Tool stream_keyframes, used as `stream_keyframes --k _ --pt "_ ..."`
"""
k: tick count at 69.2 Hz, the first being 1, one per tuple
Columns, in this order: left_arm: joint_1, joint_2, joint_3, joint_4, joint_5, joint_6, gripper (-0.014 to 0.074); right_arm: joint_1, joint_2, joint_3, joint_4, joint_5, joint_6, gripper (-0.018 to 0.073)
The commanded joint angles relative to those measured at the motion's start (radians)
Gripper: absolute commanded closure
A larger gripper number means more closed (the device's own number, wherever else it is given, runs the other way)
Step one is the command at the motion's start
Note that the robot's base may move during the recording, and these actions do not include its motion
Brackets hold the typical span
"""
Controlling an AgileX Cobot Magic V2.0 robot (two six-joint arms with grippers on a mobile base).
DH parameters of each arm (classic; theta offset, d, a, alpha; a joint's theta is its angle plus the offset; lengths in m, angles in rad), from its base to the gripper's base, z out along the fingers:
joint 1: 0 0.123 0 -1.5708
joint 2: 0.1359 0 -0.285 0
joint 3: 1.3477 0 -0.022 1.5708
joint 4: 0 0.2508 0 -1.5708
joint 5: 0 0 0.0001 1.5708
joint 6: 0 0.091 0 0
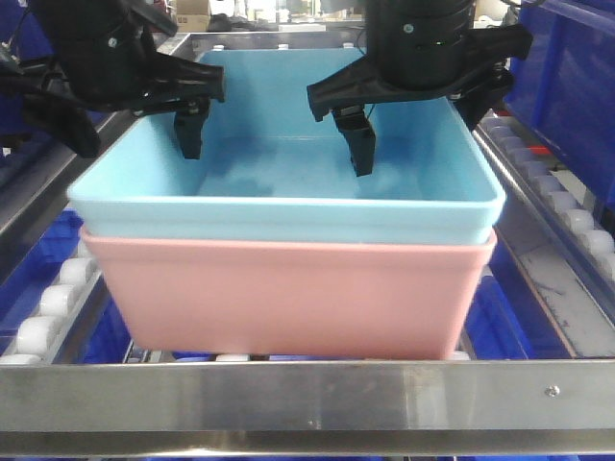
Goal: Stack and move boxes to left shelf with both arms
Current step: 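Open both grippers and lift them off the blue bin rims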
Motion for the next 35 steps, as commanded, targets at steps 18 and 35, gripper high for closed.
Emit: stream_keyframes --k 18,35 --pt "-0.007 -0.1 -0.067 -0.039 0.052 0.008 0.0079 0.0 -0.122 -0.069 -0.079 0.045 -0.007 -0.0052" --pt "-0.007 -0.153 -0.067 -0.074 0.087 0.051 0.0082 0.0 -0.197 -0.069 -0.089 0.052 -0.006 -0.0052"
